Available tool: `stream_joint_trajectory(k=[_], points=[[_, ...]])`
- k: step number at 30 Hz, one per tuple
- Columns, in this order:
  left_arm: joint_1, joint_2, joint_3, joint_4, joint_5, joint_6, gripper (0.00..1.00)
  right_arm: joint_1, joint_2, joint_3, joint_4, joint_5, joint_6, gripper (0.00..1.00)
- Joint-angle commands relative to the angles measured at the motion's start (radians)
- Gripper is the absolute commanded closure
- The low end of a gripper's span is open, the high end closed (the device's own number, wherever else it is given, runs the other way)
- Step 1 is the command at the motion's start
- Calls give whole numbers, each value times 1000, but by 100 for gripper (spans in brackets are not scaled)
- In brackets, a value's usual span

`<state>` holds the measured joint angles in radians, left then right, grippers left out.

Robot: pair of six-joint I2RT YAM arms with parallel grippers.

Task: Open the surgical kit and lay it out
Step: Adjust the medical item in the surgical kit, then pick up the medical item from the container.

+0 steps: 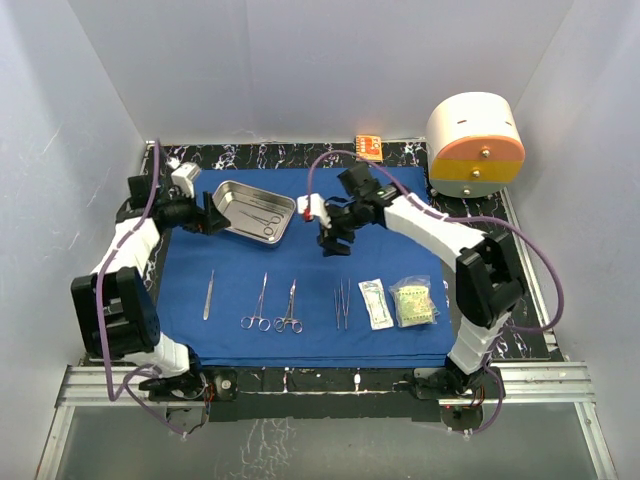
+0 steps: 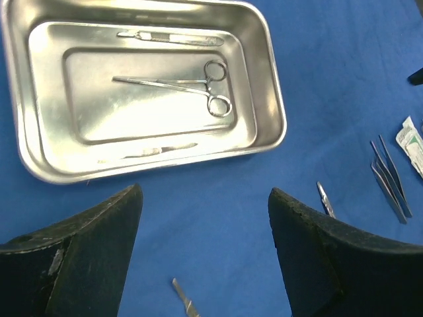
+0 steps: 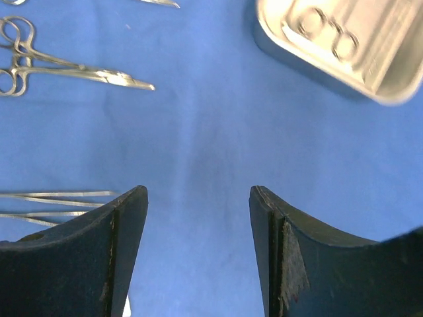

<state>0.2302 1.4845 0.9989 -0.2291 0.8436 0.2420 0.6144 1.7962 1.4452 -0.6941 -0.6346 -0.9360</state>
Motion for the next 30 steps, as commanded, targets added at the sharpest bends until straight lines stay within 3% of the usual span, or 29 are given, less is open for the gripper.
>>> stream_joint_trajectory(k=[1,9,15,30], points=[[-118,82,126,-41,-119,-20,26,-110,-119,-83,78,-55,120,38],[-300,278,268,-28,-398,-146,37,-306,-266,-265,205,-78,249,38],[-385,391,352,-53,-535,-147,40,-404,-295,-312,220,-141,288,39],[-594,501,387,-69,-885,9,38,-436,-261,-330,222,-166,292,39]])
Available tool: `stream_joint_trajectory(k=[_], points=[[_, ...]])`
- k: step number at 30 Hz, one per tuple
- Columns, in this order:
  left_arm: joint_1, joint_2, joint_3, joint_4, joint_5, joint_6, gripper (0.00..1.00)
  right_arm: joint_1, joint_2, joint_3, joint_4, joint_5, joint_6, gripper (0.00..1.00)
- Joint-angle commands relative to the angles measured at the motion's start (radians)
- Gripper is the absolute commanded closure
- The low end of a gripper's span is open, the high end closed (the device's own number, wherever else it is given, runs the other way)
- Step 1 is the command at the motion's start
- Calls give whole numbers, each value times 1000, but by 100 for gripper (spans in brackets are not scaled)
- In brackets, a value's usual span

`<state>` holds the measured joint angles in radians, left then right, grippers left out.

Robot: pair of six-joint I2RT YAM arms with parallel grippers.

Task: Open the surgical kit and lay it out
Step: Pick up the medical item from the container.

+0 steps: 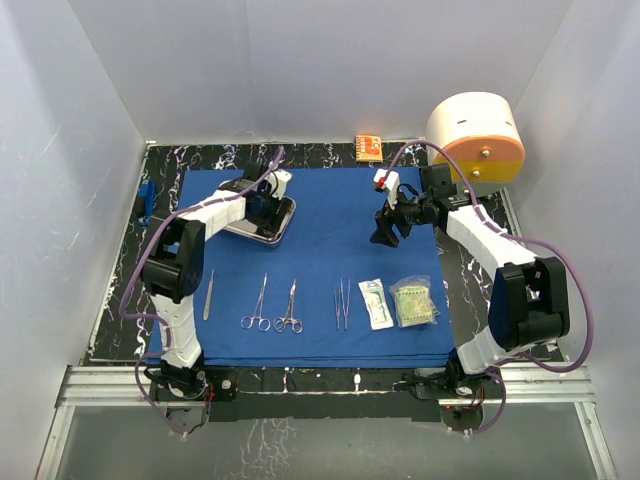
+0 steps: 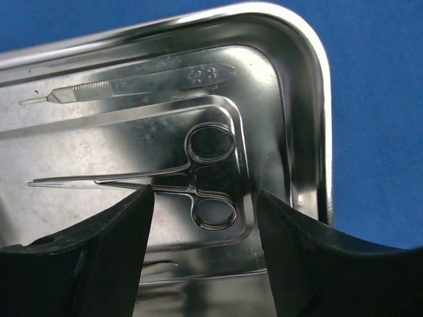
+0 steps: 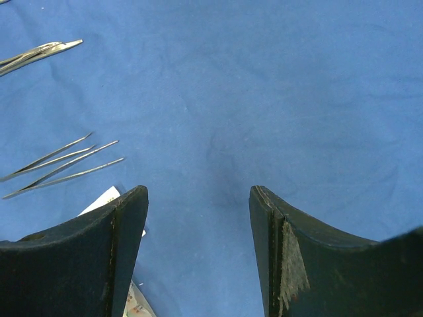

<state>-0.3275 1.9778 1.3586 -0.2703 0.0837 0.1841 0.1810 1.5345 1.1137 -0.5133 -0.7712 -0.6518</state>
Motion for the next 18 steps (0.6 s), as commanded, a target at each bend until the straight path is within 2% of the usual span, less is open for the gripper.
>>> stream_joint_trajectory(k=[1,12,18], points=[[-41,12,23,-26,-138,72,37,-3,3,1,39,-32,8,39],[-29,-11,-12,-44,-200,126,44,-3,35,8,30,-32,6,39],[24,-25,-2,-57,-168,117,47,-3,47,12,27,-35,9,39]])
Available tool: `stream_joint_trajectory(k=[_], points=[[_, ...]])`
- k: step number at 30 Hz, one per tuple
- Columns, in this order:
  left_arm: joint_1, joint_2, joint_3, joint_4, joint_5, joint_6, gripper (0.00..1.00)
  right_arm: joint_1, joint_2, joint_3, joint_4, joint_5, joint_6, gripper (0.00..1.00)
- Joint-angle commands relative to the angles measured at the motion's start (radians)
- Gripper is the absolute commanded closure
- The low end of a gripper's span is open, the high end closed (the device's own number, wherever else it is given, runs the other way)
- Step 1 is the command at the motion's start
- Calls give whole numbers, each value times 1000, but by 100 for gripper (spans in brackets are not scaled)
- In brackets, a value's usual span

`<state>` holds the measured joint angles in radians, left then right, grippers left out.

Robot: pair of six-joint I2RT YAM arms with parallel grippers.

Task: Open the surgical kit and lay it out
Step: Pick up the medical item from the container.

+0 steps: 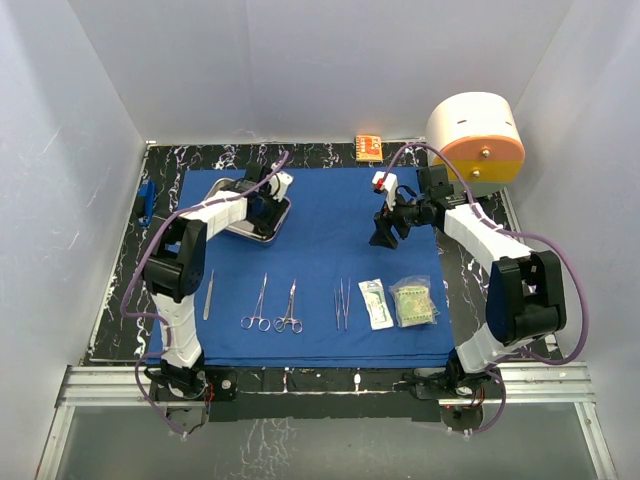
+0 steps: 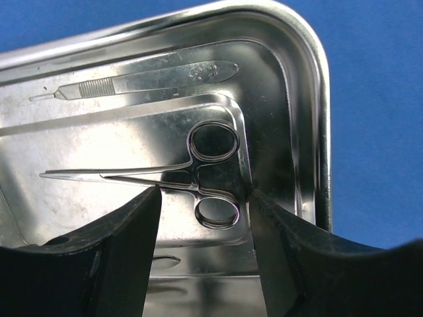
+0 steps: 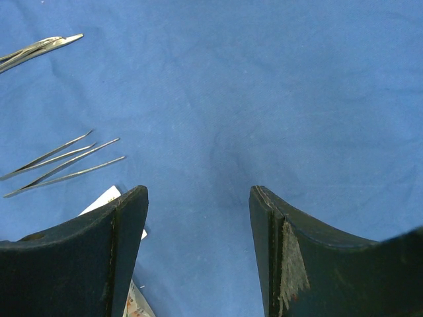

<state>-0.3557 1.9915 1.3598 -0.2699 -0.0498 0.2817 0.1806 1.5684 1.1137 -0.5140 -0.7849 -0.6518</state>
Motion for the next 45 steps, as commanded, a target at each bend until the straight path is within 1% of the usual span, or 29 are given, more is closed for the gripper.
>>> stream_joint_trajectory(k=[1,6,12,14,18,22,27,33,39,45], points=[[58,-43,0,-59,-7,16,47,-3,13,11,27,-22,9,39],[83,-33,26,-99,166,-15,46,-3,10,9,28,-19,8,39],[129,-32,34,-94,221,-59,45,-3,6,6,28,-19,12,39],[150,-32,42,-99,260,-73,47,-3,7,6,29,-20,12,39],[169,-15,64,-120,276,-83,51,-3,11,6,30,-22,15,39],[171,-8,66,-110,231,-76,53,-4,12,5,31,-22,17,39],[171,13,76,-105,127,-42,53,-4,15,3,31,-23,17,39],[172,50,99,-105,59,-30,53,-4,21,3,32,-23,18,39],[174,61,113,-94,38,-52,53,-4,25,1,32,-22,18,39],[201,78,130,-96,30,-79,53,-5,31,1,32,-20,18,39]])
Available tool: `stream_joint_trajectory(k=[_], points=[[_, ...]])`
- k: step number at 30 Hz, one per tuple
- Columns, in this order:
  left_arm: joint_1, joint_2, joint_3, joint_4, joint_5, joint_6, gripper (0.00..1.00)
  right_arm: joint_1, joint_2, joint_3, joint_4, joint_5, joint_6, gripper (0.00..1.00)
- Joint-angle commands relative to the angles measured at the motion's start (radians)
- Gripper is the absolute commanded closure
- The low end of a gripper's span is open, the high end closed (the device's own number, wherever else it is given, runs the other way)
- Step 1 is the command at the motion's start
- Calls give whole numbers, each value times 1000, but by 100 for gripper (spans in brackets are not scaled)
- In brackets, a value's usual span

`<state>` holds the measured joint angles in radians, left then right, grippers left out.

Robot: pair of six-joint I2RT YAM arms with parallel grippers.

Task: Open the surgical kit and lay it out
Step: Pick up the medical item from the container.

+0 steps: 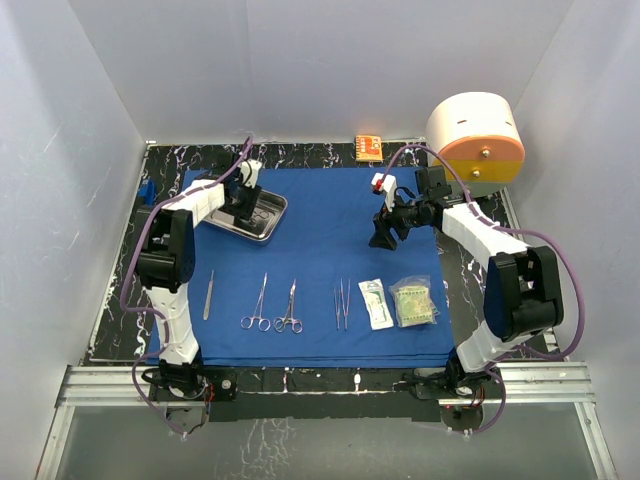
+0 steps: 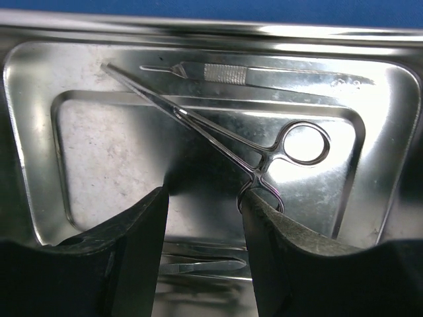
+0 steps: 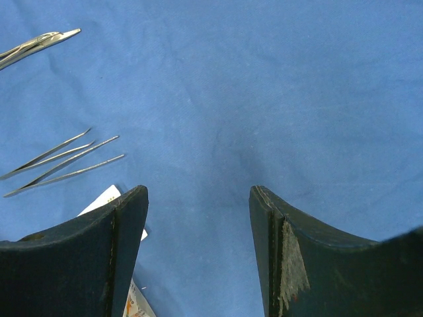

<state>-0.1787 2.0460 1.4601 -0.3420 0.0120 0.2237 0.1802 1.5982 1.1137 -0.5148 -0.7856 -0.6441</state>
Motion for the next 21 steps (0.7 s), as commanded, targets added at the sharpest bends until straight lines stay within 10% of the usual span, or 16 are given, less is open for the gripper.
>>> stream_joint_trajectory(k=[1,21], points=[[27,23,28,-23,-33,-23,53,-4,2,1,32,-18,11,39],[81,-79,31,13,36,-104,55,-4,12,1,33,-17,11,39]])
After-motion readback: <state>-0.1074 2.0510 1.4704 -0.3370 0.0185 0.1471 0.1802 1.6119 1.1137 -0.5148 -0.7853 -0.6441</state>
